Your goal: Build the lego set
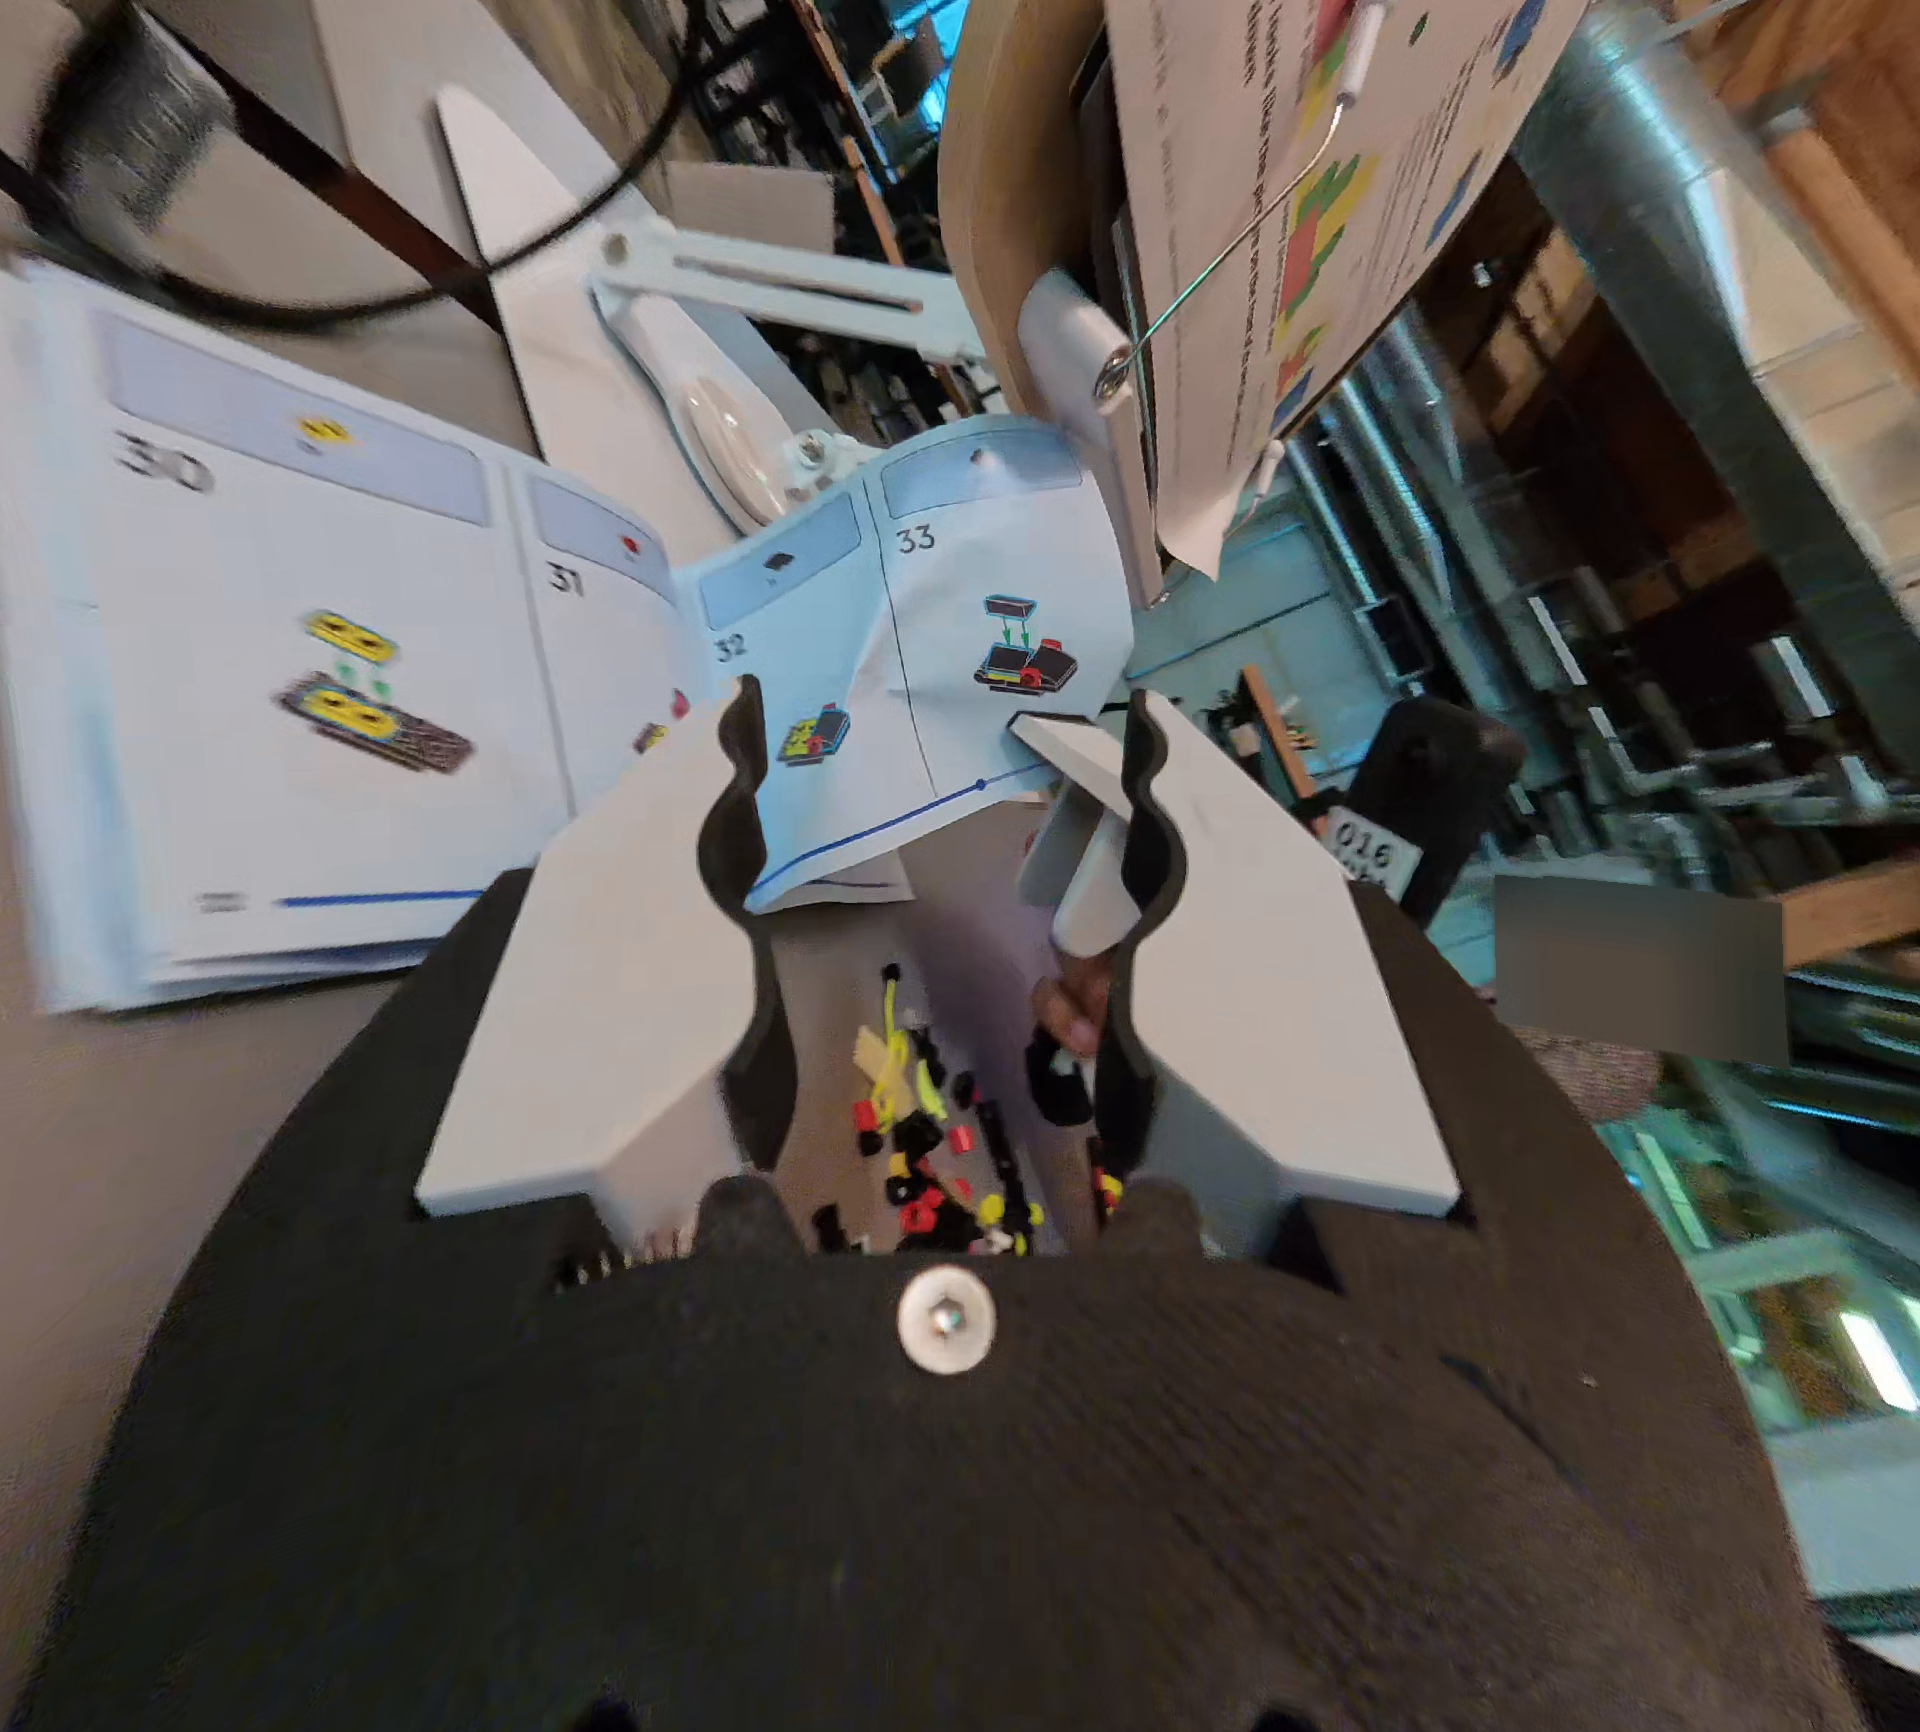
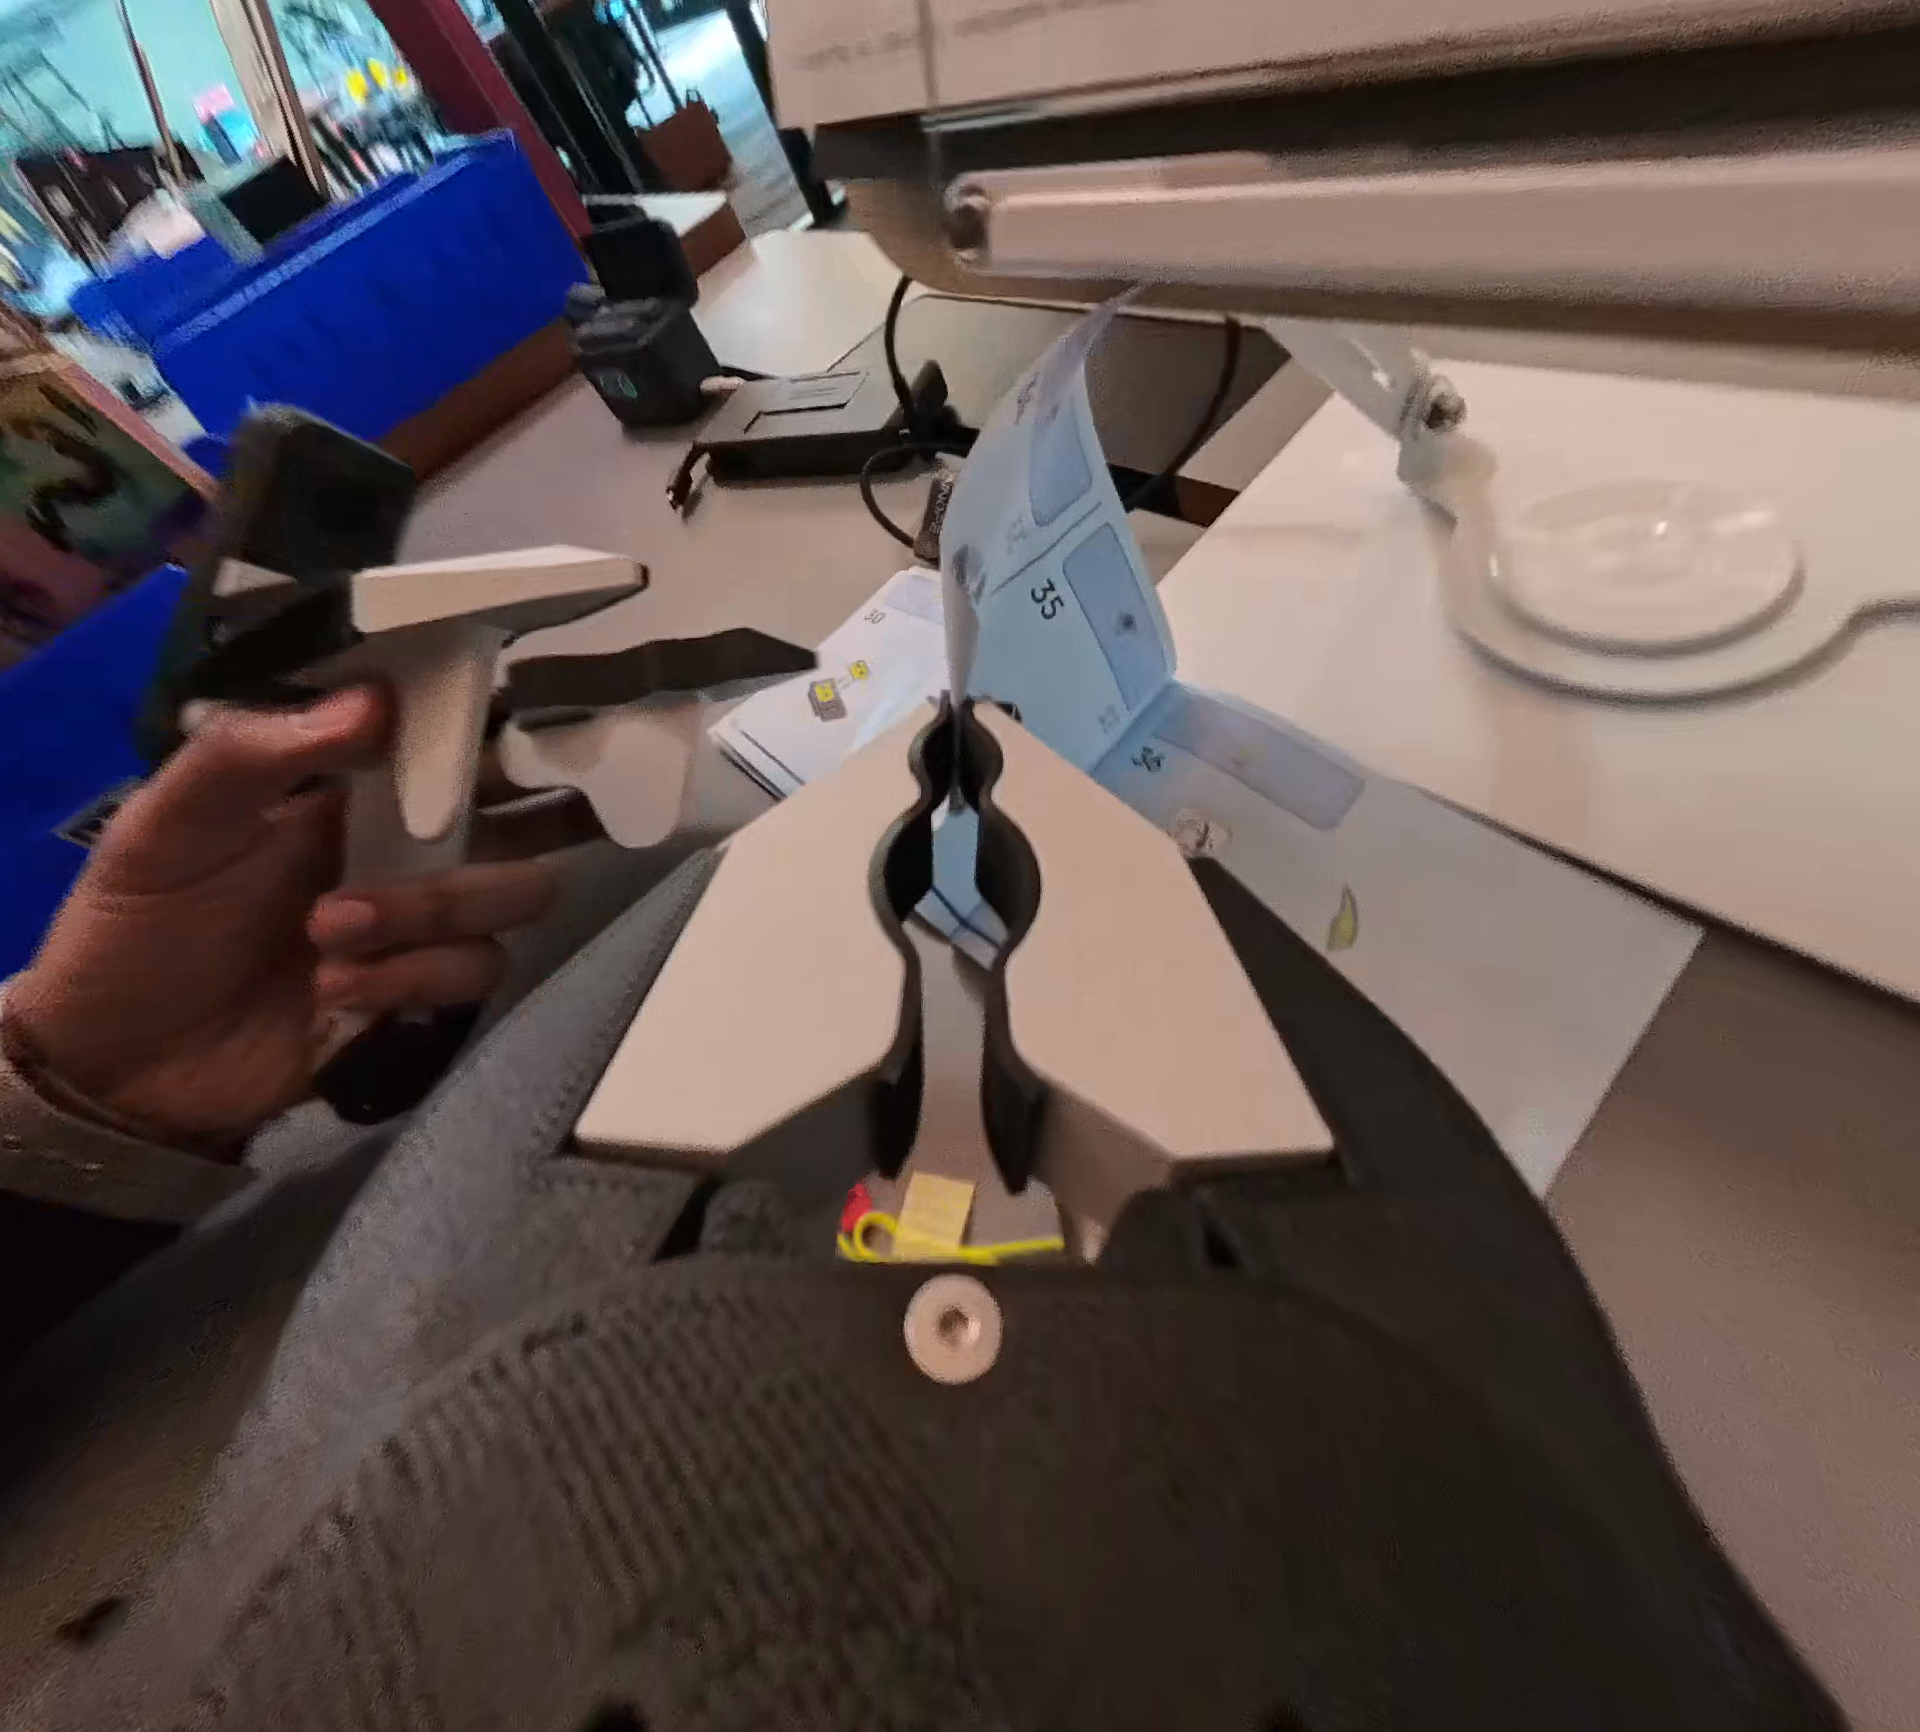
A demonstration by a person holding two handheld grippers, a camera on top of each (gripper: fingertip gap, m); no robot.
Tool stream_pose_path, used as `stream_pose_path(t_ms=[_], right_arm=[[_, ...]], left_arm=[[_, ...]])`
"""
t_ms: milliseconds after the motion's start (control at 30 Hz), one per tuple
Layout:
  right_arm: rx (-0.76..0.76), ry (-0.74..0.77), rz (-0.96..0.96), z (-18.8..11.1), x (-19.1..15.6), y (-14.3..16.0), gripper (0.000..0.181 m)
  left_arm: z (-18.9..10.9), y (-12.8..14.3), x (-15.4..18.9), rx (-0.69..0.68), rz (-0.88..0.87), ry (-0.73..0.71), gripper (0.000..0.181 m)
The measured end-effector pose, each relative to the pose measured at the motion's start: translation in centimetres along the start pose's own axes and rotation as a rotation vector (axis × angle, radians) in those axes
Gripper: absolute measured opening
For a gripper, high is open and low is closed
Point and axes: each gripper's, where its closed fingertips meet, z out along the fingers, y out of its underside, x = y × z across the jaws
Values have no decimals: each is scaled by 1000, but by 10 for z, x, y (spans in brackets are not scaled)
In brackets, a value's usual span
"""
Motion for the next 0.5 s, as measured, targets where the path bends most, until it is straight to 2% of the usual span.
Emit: stream_pose_path(t_ms=[133, 300, 433, 500], right_arm=[[-70, -40, -164, 32, -35, -3, 6], [-236, -94, -245, 76, -72, 27, 17], [-293, -133, -225, 73, -79, 42, 21], [-237, -84, -261, 59, -69, 32, 19]], left_arm=[[-29, -17, -6, 64, 81, -78, 69], [-54, -28, -22, 103, 69, -129, 69], [-63, -32, -42, 86, 101, -206, 69], [-64, -32, -46, 70, 112, -229, 68]])
